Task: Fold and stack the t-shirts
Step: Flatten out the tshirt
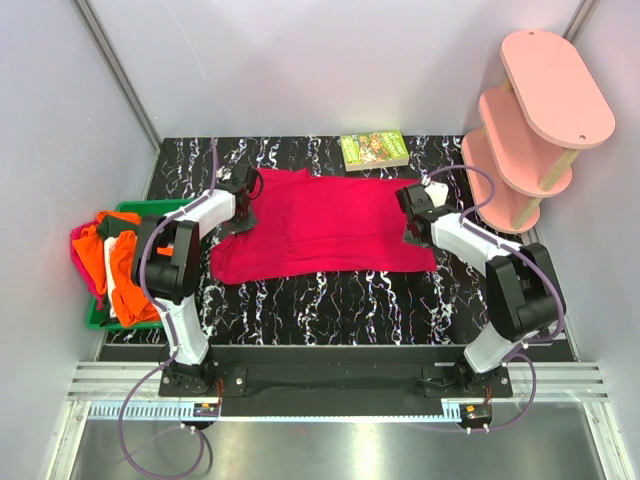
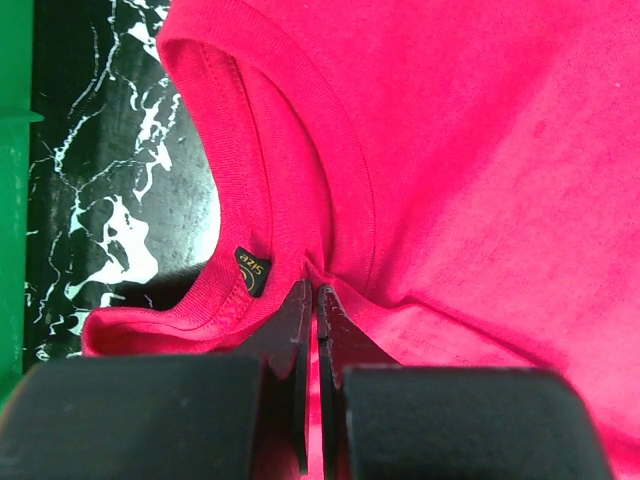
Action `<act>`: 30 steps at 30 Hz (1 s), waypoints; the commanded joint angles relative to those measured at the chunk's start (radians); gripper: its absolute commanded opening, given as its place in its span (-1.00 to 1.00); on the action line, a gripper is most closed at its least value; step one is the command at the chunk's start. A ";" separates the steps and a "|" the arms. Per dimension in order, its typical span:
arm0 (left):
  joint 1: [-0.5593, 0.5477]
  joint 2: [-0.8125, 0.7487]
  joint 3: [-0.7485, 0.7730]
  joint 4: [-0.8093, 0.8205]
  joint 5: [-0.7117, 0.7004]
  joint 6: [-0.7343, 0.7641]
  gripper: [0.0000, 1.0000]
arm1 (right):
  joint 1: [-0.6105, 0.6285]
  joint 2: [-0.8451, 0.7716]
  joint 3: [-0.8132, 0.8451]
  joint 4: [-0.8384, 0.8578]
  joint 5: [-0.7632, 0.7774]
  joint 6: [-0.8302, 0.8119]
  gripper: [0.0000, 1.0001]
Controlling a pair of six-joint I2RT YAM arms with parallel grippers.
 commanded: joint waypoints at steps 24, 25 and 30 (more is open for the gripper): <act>-0.023 -0.048 0.005 0.010 0.010 -0.020 -1.00 | -0.105 0.276 0.202 0.059 -0.034 0.033 0.01; -0.023 -0.050 0.005 0.008 0.012 -0.020 -1.00 | -0.105 0.278 0.202 0.061 -0.034 0.032 0.00; -0.023 -0.056 0.001 0.005 0.004 -0.021 -1.00 | -0.114 0.287 0.191 0.061 -0.041 0.039 -0.19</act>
